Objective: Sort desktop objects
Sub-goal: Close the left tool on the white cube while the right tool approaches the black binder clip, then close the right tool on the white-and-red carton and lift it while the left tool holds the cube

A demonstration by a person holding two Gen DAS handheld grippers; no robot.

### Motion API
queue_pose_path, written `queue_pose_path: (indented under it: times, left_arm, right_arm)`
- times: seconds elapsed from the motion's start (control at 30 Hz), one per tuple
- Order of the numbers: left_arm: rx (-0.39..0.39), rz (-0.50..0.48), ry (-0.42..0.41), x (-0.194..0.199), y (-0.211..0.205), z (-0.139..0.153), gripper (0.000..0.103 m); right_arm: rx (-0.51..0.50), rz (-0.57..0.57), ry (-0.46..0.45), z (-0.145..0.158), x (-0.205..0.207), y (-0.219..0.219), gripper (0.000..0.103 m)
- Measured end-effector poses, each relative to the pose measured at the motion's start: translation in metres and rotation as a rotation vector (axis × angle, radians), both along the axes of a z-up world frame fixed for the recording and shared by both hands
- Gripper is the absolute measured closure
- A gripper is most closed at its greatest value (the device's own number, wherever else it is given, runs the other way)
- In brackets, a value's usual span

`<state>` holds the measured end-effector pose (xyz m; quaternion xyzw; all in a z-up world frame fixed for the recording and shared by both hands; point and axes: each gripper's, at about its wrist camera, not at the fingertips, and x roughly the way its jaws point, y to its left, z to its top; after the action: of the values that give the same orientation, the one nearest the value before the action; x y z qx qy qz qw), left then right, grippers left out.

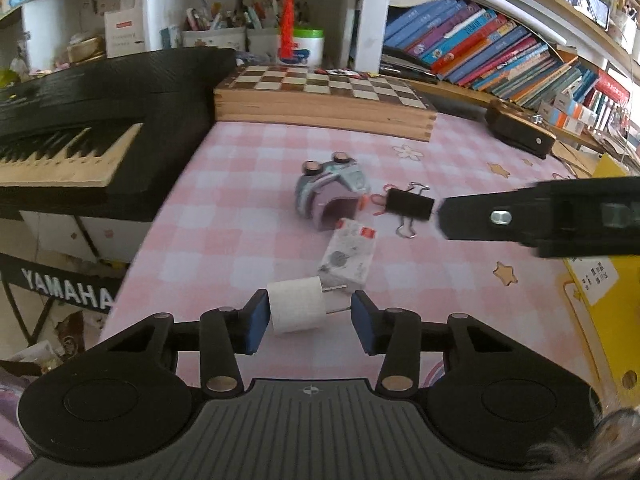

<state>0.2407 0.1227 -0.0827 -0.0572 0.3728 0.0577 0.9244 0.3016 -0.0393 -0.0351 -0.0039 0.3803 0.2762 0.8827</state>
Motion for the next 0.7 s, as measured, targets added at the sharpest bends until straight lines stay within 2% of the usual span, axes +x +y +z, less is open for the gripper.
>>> queue_pose_path:
  times: [0.13,0.27,0.47,0.57,0.6,0.63,0.7]
  left_arm:
    - [-0.012,0.037,0.008,-0.024,0.014,0.006,0.061]
    - [-0.017,0.082,0.007,-0.046,0.024,0.013,0.061]
    - [-0.018,0.138,-0.007,-0.059,0.033,0.019,0.061]
    - [-0.023,0.140,-0.021,-0.060,0.033,0.022,0.061]
    - [-0.026,0.139,-0.025,-0.060,0.032,0.024,0.061]
    - [-0.028,0.137,-0.029,-0.060,0.032,0.024,0.061]
    - [-0.029,0.130,-0.035,-0.059,0.031,0.026,0.061]
  right_arm:
    - [-0.019,0.069,0.026,-0.012,0.008,0.024,0.015]
    - [-0.067,0.176,0.013,-0.026,0.016,0.051,0.015]
    - [-0.157,0.285,0.020,-0.048,0.031,0.070,0.016]
    - [-0.182,0.317,-0.020,-0.051,0.030,0.070,0.026]
    - [-0.176,0.332,-0.027,-0.050,0.030,0.070,0.037]
    - [-0.174,0.344,-0.036,-0.049,0.028,0.070,0.043]
    - [-0.190,0.348,-0.040,-0.048,0.027,0.072,0.043]
